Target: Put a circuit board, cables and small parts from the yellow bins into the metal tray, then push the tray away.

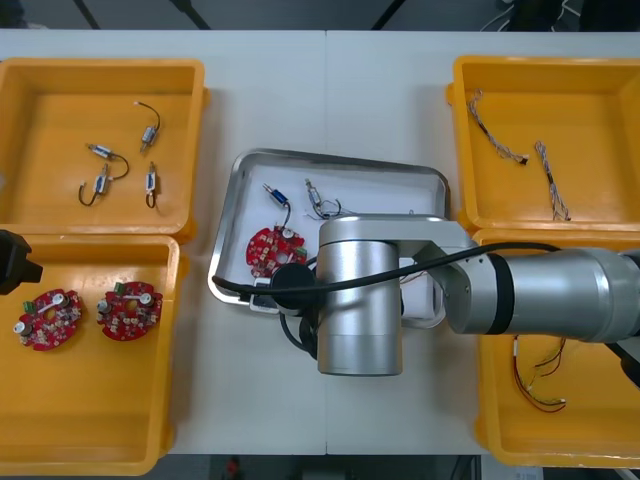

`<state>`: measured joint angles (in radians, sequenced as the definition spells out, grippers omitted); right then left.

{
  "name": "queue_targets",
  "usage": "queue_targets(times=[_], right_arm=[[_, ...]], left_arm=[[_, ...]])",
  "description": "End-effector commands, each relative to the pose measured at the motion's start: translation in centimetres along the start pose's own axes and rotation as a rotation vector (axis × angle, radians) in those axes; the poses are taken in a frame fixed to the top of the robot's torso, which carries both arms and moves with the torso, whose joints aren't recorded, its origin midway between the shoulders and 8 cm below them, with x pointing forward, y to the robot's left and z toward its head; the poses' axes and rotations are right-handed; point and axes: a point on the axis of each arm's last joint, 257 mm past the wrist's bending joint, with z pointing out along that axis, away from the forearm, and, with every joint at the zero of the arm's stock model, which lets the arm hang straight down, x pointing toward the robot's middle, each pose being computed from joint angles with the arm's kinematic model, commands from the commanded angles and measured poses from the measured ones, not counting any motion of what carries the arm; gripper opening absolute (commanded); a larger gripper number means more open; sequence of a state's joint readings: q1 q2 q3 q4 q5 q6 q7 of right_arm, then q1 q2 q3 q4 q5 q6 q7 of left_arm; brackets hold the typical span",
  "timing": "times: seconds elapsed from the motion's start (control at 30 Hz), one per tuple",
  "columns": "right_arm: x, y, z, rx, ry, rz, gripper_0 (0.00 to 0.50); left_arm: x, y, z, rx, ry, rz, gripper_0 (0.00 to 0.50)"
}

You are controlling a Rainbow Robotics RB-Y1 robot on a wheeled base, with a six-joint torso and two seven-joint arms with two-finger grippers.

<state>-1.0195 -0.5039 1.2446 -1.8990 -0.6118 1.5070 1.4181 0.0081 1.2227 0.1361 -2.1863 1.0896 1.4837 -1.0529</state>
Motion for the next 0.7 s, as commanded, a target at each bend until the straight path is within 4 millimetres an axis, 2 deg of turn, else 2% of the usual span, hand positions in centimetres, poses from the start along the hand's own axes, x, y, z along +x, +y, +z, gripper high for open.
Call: queue_targets(times=[0.03,0.33,0.43,0.7], right_arm=[[-0.5,-3.5,-1.9,0.089,-0.012,-0.057,0.000],[-0.7,-7.3,-2.8,0.168,0.004,-0.121,0.000],[-0.3,-9.1,-2.6,0.193,0.029,-0.164,0.000],[0.1,-12.2,-1.9,0.227,0.060,-0.186,0.000]], left_arm=[[-0.8,1.5,-1.2,-0.041,-0.019,-0.007,0.500],[-0.8,1.5,-1.2,-0.041,-0.019,-0.007,0.500],[-0.8,1.5,-1.2,-0.041,-0.019,-0.007,0.500],[-0.8,1.5,-1.2,-0.041,-0.019,-0.007,0.500]])
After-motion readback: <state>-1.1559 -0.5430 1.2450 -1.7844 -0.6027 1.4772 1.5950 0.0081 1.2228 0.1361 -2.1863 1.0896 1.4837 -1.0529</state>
